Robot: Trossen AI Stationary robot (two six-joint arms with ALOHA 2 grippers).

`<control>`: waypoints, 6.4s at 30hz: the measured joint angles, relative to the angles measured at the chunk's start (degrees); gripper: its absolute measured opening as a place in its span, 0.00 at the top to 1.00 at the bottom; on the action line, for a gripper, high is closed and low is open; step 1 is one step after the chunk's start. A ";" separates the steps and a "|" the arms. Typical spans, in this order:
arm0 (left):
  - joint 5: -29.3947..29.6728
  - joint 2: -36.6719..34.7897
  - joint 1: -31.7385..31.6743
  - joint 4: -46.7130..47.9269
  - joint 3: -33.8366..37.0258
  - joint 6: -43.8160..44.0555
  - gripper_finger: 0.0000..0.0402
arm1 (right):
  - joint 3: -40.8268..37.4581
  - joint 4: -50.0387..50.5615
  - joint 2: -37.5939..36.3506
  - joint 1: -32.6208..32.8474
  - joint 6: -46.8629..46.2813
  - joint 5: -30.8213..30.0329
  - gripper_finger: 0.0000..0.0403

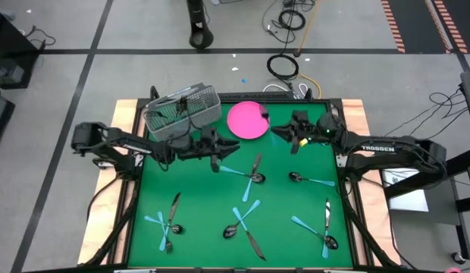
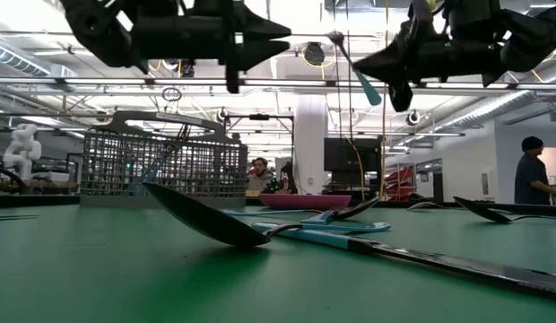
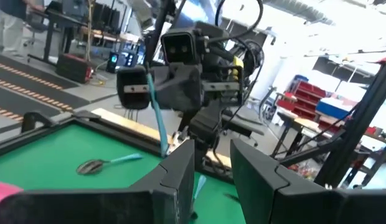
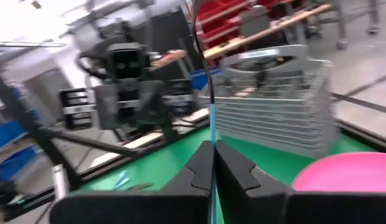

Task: Sort silverware
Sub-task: Put the blue fork into the gray silverware holder, then put the blue spoon into the gray silverware holder

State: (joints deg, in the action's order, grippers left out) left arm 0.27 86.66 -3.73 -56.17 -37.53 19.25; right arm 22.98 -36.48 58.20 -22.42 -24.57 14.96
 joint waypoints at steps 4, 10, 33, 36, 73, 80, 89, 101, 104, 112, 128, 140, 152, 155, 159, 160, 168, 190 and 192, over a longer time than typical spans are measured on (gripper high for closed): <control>-0.02 3.04 0.00 -0.93 -3.26 0.00 0.74 | 0.01 -4.55 1.72 3.55 -0.28 -1.03 1.00; -0.02 6.12 0.11 -0.84 -7.34 -0.01 0.74 | 0.01 -6.61 3.12 7.31 0.00 -3.10 1.00; -0.07 12.61 0.04 2.05 -17.50 -0.81 0.74 | 0.02 -8.49 3.67 12.71 3.18 -6.23 1.00; -0.07 12.91 0.04 4.84 -19.00 -1.77 0.74 | 0.02 -8.51 3.67 13.16 3.20 -6.23 1.00; -1.51 14.41 0.04 7.48 -22.57 -3.58 0.99 | 0.02 -8.78 3.63 13.16 2.89 -6.03 1.00; -1.71 14.41 -0.14 7.42 -22.57 -3.65 0.99 | 0.02 -10.26 3.01 12.96 3.36 -6.10 0.87; -2.32 11.23 -0.99 15.73 -22.46 -5.33 1.00 | 0.09 -3.10 -3.96 9.82 8.34 -6.10 0.62; 20.12 -11.27 0.44 50.22 -22.29 -16.80 1.00 | 0.09 14.68 -4.69 10.47 8.60 -6.35 0.57; 27.09 -16.29 0.37 55.82 -20.68 -16.76 1.00 | 0.09 14.61 -3.50 11.31 8.66 -8.97 0.57; 47.40 -26.61 -0.91 65.64 -13.17 -12.18 1.00 | 0.07 14.71 -0.18 13.12 8.88 -13.66 0.57; 52.31 -31.31 -18.13 65.71 2.30 -3.02 1.00 | 0.07 13.34 0.37 13.16 8.83 -13.68 0.57; 48.21 -30.87 -19.52 76.60 2.30 7.40 1.00 | 0.07 13.10 0.39 13.16 9.19 -13.77 0.57; 43.47 -30.50 -19.52 77.78 2.30 10.47 0.95 | 0.04 12.57 0.39 13.16 8.99 -13.75 0.57; 43.45 -30.50 -19.52 77.67 2.30 10.35 0.94 | 0.04 12.50 0.39 13.16 8.91 -13.75 0.57; 42.88 -30.50 -19.52 77.68 2.30 9.83 0.94 | 0.04 12.49 0.39 13.16 8.78 -13.73 0.57; 42.61 -30.51 -19.52 77.65 2.30 9.22 0.93 | 0.04 12.49 0.39 13.16 8.77 -13.73 0.57; 41.91 -30.53 -19.52 77.65 2.30 8.79 0.75 | 0.04 12.47 0.39 13.16 8.86 -13.70 0.57; 28.07 -36.67 -16.30 91.03 -10.61 7.37 0.68 | 0.04 11.70 0.39 13.16 10.50 -13.72 0.57; 26.53 -36.52 -13.86 87.89 -10.37 7.38 0.68 | 0.04 11.07 0.39 13.16 10.50 -13.70 0.57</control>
State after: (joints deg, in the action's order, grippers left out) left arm 26.80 50.14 -17.58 31.72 -47.89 26.62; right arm 23.03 -25.41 58.59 -9.26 -14.06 1.26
